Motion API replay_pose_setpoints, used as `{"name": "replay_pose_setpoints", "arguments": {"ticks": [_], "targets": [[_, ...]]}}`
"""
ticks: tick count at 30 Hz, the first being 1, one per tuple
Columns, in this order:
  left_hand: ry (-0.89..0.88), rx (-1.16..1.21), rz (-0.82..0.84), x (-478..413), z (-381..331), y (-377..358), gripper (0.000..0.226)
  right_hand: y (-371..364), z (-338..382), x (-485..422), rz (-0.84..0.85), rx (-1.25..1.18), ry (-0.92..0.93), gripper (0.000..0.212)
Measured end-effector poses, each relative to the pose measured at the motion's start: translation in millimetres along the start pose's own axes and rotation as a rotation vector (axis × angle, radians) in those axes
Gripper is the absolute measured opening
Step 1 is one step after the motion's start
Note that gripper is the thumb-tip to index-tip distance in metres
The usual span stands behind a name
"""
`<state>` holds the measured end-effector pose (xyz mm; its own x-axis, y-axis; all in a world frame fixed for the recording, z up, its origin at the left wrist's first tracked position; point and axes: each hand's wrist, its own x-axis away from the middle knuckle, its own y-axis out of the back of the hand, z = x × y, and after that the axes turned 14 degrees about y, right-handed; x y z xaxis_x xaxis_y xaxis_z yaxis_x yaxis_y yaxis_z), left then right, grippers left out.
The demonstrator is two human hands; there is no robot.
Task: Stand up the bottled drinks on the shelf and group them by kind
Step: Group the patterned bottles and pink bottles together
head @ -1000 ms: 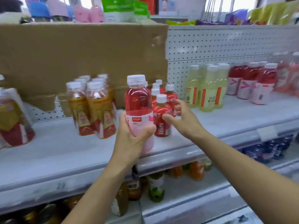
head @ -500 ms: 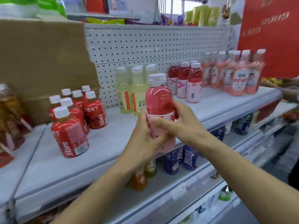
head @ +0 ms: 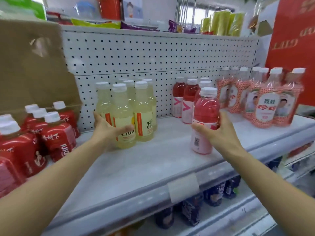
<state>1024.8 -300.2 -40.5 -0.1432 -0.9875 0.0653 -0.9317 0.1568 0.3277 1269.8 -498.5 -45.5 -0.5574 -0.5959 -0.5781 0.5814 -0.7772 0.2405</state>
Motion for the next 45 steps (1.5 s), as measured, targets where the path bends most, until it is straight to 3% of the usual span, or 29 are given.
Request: {"name": "replay_pose_setpoints", "arguments": {"ticks": [5, 9, 12, 14, 17, 19, 22, 28, 32, 38, 45], "targets": [[-0.050, -0.014, -0.041, -14.9, 7.4, -14.1, 0.124, -4.8, -33.1, -38.7, 0.009, 0.074, 0.014, 0.069], [-0.054, -0.022, -0.073, -12.2, 6.3, -21.7, 0.112, -10.2, -51.2, -49.8, 0.029, 0.077, 0.015, 0.073], [-0.075, -0.051, -0.002, -38.5, 33.0, -18.6, 0.104, -12.1, -57.1, -52.8, 0.059, 0.084, -0.007, 0.077], [-0.072, -0.098, 0.032, -0.7, 23.1, -19.5, 0.097, -9.9, -56.4, -50.6, 0.098, 0.081, -0.033, 0.078], [-0.092, -0.219, 0.101, 86.6, 1.0, -25.8, 0.067, -2.6, -54.3, -36.6, 0.171, 0.085, -0.076, 0.085], [-0.071, -0.340, 0.102, 125.2, 4.6, -25.8, 0.074, 1.4, -46.1, -17.2, 0.243, 0.112, -0.089, 0.085], [-0.042, -0.520, 0.025, 167.9, 22.5, -16.1, 0.079, 5.6, -18.1, 28.6, 0.423, 0.179, 0.037, 0.058], [-0.187, -0.512, -0.154, 262.2, 68.0, -1.3, 0.057, 10.2, 36.6, 126.8, 0.583, 0.141, 0.439, 0.041], [-0.150, -0.556, -0.163, 316.7, 111.8, 29.3, 0.046, -3.4, 57.5, 183.5, 0.785, 0.087, 0.478, 0.034], [0.123, -0.552, -0.212, 370.1, 177.3, 113.2, 0.038, -61.6, 97.4, 250.2, 1.221, 0.140, 0.541, 0.037], [0.153, -0.585, -0.339, 375.5, 218.8, 262.4, 0.030, -168.2, 173.0, 302.9, 1.183, 0.046, 0.579, 0.033]]}}
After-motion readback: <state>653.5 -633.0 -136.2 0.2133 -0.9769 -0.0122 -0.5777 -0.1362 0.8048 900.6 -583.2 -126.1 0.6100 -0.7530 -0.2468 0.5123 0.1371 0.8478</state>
